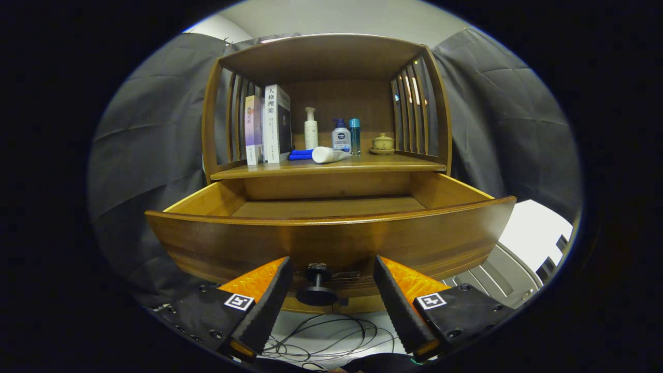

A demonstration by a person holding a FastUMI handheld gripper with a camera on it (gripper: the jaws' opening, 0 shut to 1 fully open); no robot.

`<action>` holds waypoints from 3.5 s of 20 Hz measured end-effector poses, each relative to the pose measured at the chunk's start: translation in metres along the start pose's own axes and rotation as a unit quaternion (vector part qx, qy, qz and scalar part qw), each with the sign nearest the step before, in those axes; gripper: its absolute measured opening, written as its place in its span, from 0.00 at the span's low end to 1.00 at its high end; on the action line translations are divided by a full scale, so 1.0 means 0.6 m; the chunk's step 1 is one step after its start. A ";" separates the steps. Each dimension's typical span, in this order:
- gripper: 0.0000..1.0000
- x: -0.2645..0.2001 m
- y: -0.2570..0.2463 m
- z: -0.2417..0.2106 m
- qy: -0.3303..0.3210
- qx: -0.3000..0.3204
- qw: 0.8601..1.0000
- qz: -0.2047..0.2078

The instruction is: Pull open the drawer, take out the items inside it, and place them on the countertop above the cabinet.

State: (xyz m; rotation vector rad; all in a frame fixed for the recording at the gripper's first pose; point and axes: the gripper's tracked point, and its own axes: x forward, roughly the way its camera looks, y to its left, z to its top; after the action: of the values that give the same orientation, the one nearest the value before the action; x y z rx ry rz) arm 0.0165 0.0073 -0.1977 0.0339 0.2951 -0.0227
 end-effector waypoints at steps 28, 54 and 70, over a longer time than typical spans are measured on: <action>0.97 0.104 0.014 0.049 -0.037 -0.005 0.999 -0.002; 0.98 0.281 0.012 0.110 -0.031 -0.005 0.999 -0.008; 1.00 0.038 -0.045 0.155 -0.065 0.020 0.998 -0.018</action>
State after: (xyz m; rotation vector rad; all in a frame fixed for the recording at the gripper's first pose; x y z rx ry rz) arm 0.0649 -0.0232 -0.1162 0.0666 0.1649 -0.0666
